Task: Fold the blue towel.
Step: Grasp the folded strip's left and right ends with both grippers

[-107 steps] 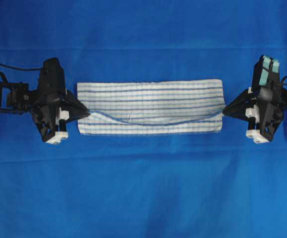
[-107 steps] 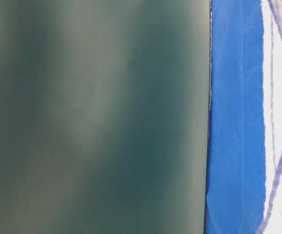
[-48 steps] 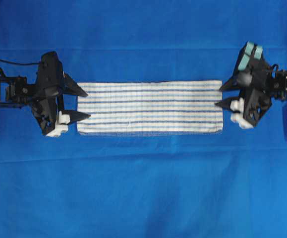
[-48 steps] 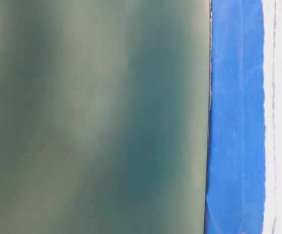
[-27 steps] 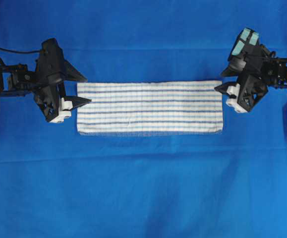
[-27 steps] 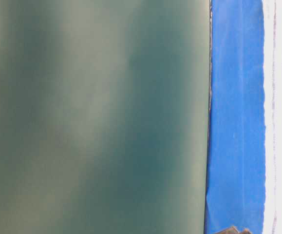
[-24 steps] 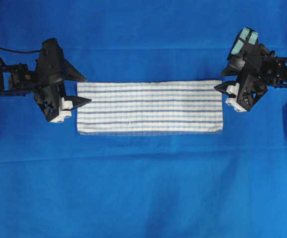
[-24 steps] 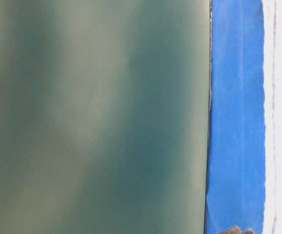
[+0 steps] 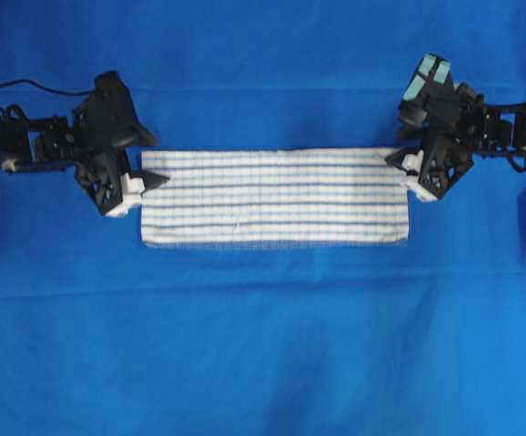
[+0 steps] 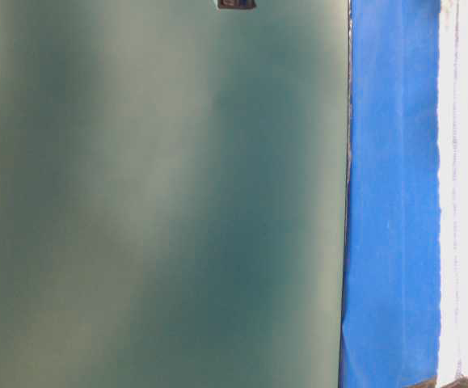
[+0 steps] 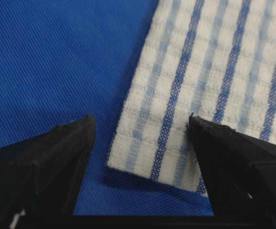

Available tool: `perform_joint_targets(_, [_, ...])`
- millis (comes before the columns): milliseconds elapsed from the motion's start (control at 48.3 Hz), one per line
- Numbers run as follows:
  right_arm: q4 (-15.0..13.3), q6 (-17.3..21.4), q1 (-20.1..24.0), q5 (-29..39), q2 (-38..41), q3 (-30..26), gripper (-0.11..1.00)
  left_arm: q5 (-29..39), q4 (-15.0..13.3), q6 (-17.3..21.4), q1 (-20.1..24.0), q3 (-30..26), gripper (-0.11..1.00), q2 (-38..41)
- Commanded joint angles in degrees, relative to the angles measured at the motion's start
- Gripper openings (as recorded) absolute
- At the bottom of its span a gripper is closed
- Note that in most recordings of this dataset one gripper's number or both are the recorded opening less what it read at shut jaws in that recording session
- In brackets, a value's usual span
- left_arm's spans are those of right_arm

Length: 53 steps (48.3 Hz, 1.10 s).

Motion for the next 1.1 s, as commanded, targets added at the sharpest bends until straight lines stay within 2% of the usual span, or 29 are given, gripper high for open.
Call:
perform_joint_targets(0, [-0.1,0.0,-0.1,-0.8,0.0,-0.7,0.61,-0.4,-0.1,0.0,0.1,-0.6,0.74,-0.3])
perform_joint_targets(145, [-0.1,-0.1,-0.1,-0.8,0.1,-0.7,0.6,-0.1,-0.1,-0.1,0.2,-0.7,0.73,-0.3])
perform_joint_targets(228, [-0.1,-0.1,0.0,-0.5,0.0,-0.9,0.55,1.4,-0.1,-0.2,0.4,-0.9,0.66,-0.2])
perform_joint_targets(290, [-0.1,-0.3,0.1,-0.4,0.0,-0.8,0.42,2.8,-0.1,-0.2,0.4,-1.1,0.54,-0.2])
perform_joint_targets(435, [-0.1,-0.7,0.5,-0.4,0.0,-0.9,0.04,5.3,-0.1,0.1,-0.2,-1.9,0.15,0.1])
perform_joint_targets(497, [-0.1,-0.7,0.5,-0.4,0.0,-0.9,0.04,5.4,-0.1,0.1,-0.4,-2.2,0.03,0.2])
perform_joint_targets(808, [-0.1,-0.4,0.5,1.5,-3.7,-1.5,0.04,8.3,-0.1,-0.1,-0.6,-3.3,0.02,-3.0])
perform_joint_targets(1077, [-0.1,-0.4,1.1,12.4,-15.6,-4.0,0.04,17.8,-0.1,-0.9,-0.7,-6.1,0.02,-13.4])
